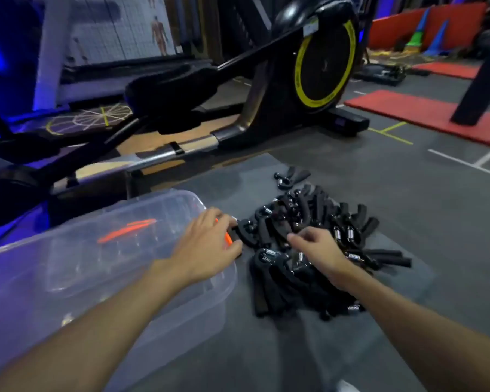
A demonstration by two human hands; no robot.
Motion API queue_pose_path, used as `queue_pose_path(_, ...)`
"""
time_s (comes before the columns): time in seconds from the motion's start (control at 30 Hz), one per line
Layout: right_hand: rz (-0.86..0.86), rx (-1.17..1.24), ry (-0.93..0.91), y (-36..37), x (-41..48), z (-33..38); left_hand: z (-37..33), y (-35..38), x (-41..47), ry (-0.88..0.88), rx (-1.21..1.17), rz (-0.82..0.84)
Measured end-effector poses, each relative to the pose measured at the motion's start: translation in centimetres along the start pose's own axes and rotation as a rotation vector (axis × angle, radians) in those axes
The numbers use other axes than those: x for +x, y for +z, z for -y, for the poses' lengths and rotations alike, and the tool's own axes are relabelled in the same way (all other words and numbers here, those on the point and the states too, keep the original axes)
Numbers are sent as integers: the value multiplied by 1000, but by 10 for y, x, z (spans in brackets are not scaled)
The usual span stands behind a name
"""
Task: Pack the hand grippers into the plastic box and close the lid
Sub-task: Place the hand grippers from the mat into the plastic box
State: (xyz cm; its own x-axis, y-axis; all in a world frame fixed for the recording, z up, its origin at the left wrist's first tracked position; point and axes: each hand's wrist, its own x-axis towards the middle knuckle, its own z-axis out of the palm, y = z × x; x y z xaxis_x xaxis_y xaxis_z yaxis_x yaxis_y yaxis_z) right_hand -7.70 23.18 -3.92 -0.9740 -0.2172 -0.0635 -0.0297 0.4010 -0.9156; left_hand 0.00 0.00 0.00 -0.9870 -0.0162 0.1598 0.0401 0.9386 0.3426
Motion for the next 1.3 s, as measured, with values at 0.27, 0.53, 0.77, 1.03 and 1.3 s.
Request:
queue_pose_path(0.27, 163, -600, -123, 7, -8, -2, 5, 8, -5, -21, 73, 54)
queue_pose_path(0.53, 174, -662, -137, 44, 1, -5, 2, 3, -8, -3, 114, 87)
queue_pose_path(0.77, 214, -876, 42, 68, 29, -10, 8, 3, -10, 42, 171, 85)
queue_pose_path(1.03, 331, -690, 244, 49, 56, -27, 9, 5, -9, 58, 144, 58)
queue_pose_path(1.3, 308, -454, 242, 52, 52, -45, 5, 3, -11, 52, 118, 53)
